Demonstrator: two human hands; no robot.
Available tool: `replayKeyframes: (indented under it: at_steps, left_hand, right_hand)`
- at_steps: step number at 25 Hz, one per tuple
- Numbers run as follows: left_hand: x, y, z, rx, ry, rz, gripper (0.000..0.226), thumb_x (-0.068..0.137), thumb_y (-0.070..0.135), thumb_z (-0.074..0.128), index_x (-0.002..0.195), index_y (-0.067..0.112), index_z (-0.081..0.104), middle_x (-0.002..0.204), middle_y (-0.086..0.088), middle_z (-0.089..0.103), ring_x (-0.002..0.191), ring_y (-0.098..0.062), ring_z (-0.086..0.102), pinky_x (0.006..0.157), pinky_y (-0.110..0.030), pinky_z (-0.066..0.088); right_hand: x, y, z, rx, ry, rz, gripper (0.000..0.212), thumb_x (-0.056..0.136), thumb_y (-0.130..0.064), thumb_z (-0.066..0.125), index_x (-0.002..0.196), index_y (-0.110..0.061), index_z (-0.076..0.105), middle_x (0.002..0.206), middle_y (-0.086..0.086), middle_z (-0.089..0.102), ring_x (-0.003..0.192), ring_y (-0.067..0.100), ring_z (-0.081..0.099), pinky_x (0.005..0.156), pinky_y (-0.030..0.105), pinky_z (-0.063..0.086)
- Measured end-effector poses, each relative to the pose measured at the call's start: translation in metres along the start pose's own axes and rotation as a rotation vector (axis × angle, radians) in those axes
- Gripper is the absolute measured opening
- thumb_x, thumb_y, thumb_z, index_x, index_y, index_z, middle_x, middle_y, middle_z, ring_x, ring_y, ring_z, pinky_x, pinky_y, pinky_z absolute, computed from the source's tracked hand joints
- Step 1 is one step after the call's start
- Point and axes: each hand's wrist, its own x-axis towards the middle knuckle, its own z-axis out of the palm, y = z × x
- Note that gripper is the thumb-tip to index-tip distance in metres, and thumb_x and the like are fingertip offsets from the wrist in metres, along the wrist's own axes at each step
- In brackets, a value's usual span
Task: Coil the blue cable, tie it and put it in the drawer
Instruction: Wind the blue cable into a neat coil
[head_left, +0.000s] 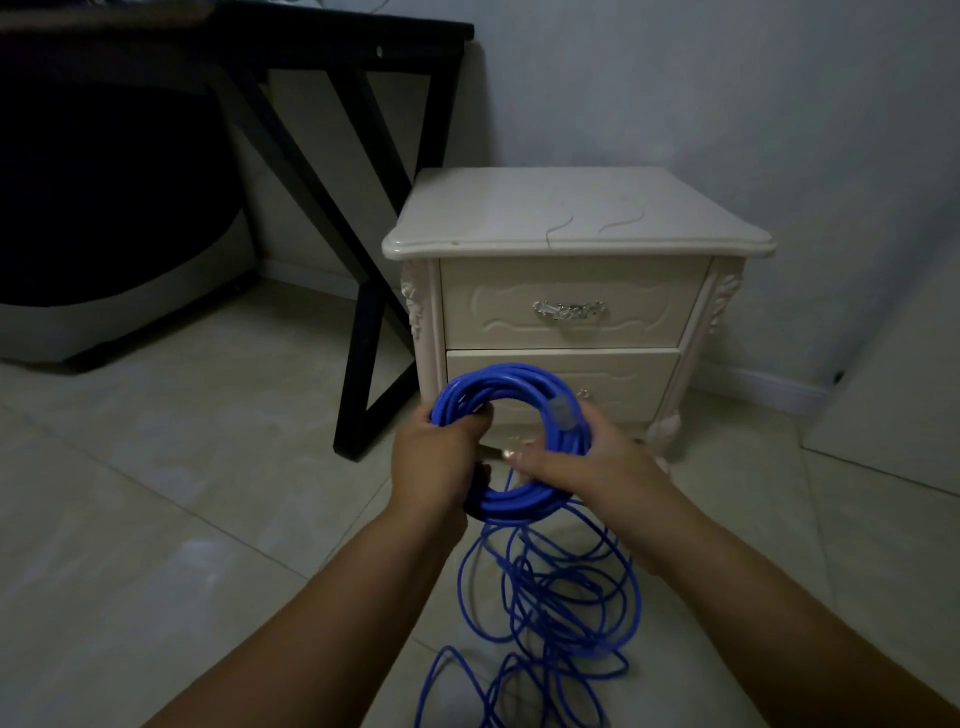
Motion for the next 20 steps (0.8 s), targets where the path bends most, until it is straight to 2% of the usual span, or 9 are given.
replayKeyframes:
  at_steps: [2, 5, 7, 9, 11, 13, 15, 17, 20]
  left_hand:
    - [-0.008, 0.003, 0.004, -0.063, -0.143, -0.054, 0.016, 0.087, 0.021, 0.067, 0.102, 0.014, 0.064, 0.075, -0.008, 0.055, 0.065, -0.019, 0.054, 0.055, -0.028, 0.05]
    - [-0.007, 0.008, -0.002, -0.216, -0.327, -0.264, 0.055, 0.083, 0.059, 0.055, 0.112, 0.013, 0.066, 0.1, -0.008, 0.064, 0.098, -0.022, 0.06, 0.086, -0.037, 0.05]
    - [-0.004, 0.004, -0.007, -0.249, -0.32, -0.444, 0.064, 0.089, 0.063, 0.045, 0.115, 0.007, 0.061, 0.111, -0.013, 0.058, 0.107, -0.026, 0.055, 0.094, -0.044, 0.046]
    - [-0.007, -0.001, -0.006, -0.187, -0.352, -0.523, 0.055, 0.091, 0.052, 0.052, 0.115, 0.003, 0.059, 0.116, -0.015, 0.056, 0.111, -0.027, 0.054, 0.095, -0.045, 0.048]
    - [-0.011, -0.001, -0.002, -0.086, -0.414, -0.461, 0.04, 0.09, 0.042, 0.059, 0.105, 0.005, 0.062, 0.11, -0.014, 0.057, 0.108, -0.027, 0.055, 0.097, -0.043, 0.047]
    - [-0.011, 0.001, -0.001, 0.159, -0.455, -0.295, 0.032, 0.091, 0.039, 0.059, 0.102, 0.01, 0.066, 0.101, -0.007, 0.062, 0.097, -0.022, 0.059, 0.097, -0.042, 0.048]
    - [-0.012, 0.003, -0.001, 0.357, -0.441, -0.153, 0.025, 0.093, 0.037, 0.056, 0.1, 0.017, 0.069, 0.088, 0.002, 0.073, 0.086, -0.01, 0.067, 0.086, -0.032, 0.054]
    - [-0.015, 0.005, -0.002, 0.284, -0.455, -0.086, 0.019, 0.096, 0.023, 0.053, 0.095, 0.012, 0.069, 0.08, 0.001, 0.075, 0.074, -0.007, 0.07, 0.07, -0.021, 0.054]
    - [-0.016, 0.01, -0.003, 0.012, -0.435, -0.123, 0.016, 0.095, 0.006, 0.049, 0.1, 0.006, 0.064, 0.082, -0.007, 0.073, 0.076, -0.019, 0.071, 0.076, -0.03, 0.057]
  right_hand:
    - [0.008, 0.006, 0.001, 0.16, 0.218, 0.022, 0.022, 0.081, -0.013, 0.07, 0.101, -0.017, 0.062, 0.069, 0.001, 0.065, 0.062, 0.016, 0.064, 0.062, 0.029, 0.05]
    - [0.016, 0.001, -0.019, 0.553, 0.287, 0.117, 0.009, 0.085, 0.001, 0.055, 0.085, -0.007, 0.056, 0.051, -0.001, 0.047, 0.042, 0.011, 0.048, 0.045, 0.024, 0.043]
    - [0.017, -0.003, -0.033, 0.809, 0.235, 0.147, 0.013, 0.083, 0.001, 0.051, 0.091, -0.006, 0.059, 0.053, -0.003, 0.042, 0.046, 0.01, 0.044, 0.054, 0.024, 0.042]
    - [0.015, -0.006, -0.039, 0.952, 0.179, 0.162, 0.03, 0.074, -0.002, 0.056, 0.103, -0.004, 0.064, 0.067, 0.001, 0.05, 0.066, 0.018, 0.052, 0.076, 0.034, 0.049]
    - [0.011, -0.011, -0.036, 0.991, 0.159, 0.176, 0.026, 0.072, -0.004, 0.056, 0.094, -0.005, 0.07, 0.083, 0.009, 0.059, 0.08, 0.026, 0.061, 0.074, 0.039, 0.058]
    - [0.006, -0.016, -0.033, 1.031, 0.165, 0.179, 0.02, 0.072, -0.003, 0.053, 0.075, -0.005, 0.073, 0.077, 0.012, 0.068, 0.064, 0.026, 0.069, 0.05, 0.034, 0.057]
    - [0.002, -0.021, -0.035, 1.065, 0.167, 0.167, 0.021, 0.064, -0.006, 0.053, 0.076, -0.005, 0.07, 0.068, 0.012, 0.069, 0.052, 0.023, 0.068, 0.044, 0.03, 0.054]
    - [0.0, -0.021, -0.035, 1.109, 0.167, 0.154, 0.027, 0.062, -0.007, 0.052, 0.086, -0.006, 0.065, 0.064, 0.011, 0.069, 0.05, 0.021, 0.068, 0.044, 0.029, 0.054]
    - [0.001, -0.017, -0.032, 1.115, 0.169, 0.173, 0.034, 0.063, -0.007, 0.052, 0.094, -0.006, 0.064, 0.066, 0.012, 0.069, 0.052, 0.022, 0.069, 0.046, 0.03, 0.055]
